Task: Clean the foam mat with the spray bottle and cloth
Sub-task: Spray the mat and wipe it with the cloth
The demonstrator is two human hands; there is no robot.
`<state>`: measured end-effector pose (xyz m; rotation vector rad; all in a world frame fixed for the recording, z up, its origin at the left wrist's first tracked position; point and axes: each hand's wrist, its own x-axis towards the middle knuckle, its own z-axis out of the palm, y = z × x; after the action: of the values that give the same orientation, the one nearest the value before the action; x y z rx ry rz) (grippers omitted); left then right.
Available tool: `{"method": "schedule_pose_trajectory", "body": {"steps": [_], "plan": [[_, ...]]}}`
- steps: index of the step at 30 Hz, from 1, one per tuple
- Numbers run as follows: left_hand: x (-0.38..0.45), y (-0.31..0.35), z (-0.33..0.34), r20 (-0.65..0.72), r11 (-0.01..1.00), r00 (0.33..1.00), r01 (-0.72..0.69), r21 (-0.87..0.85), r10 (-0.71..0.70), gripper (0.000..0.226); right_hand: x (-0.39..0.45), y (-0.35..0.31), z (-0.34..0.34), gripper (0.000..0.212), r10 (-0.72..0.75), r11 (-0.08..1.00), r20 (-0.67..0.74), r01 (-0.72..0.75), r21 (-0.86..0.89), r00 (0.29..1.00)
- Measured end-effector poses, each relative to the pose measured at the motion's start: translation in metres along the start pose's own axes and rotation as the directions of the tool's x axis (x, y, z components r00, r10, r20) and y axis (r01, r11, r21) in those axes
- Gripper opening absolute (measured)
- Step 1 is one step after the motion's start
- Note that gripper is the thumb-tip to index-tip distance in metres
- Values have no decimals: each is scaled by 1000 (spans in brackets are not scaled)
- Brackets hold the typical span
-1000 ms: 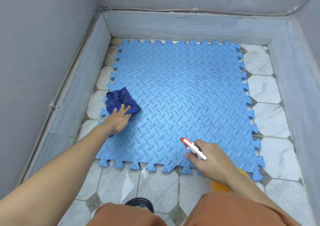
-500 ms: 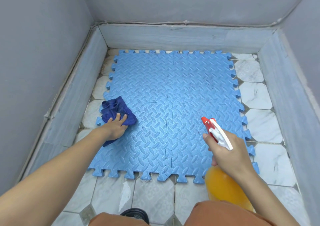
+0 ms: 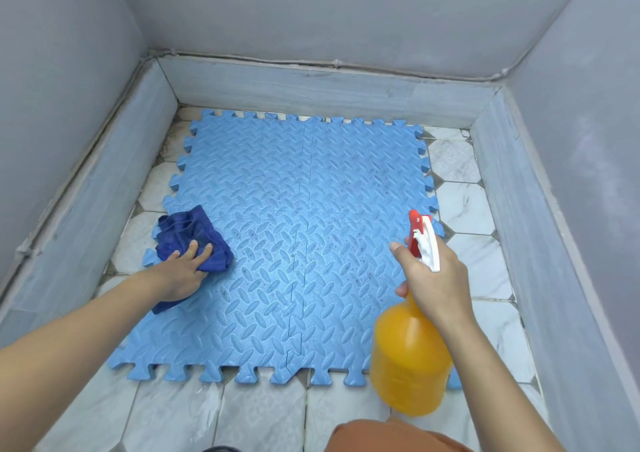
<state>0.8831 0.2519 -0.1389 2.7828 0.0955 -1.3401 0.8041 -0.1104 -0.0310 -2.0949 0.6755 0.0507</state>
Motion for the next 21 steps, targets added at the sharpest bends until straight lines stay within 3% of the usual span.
{"method": "schedule_pose_trajectory", "body": {"steps": [6, 14, 19, 21], "plan": [[9, -9, 2, 14, 999, 1000, 14, 36, -15, 55, 11, 16, -10, 35, 104, 991, -40, -107, -87, 994], [9, 2, 1, -9, 988, 1000, -2, 152, 4, 51, 10, 29, -34, 26, 188, 982, -33, -189, -19, 982], [0, 12, -2, 26, 972, 999, -37, 234, 31, 50, -15, 52, -32, 26, 221, 965, 63, -208, -161, 973], [-8, 23, -5, -2, 988, 1000, -22, 154, 22, 50, -29, 65, -31, 20, 213, 960, 132, -182, -213, 968]]}}
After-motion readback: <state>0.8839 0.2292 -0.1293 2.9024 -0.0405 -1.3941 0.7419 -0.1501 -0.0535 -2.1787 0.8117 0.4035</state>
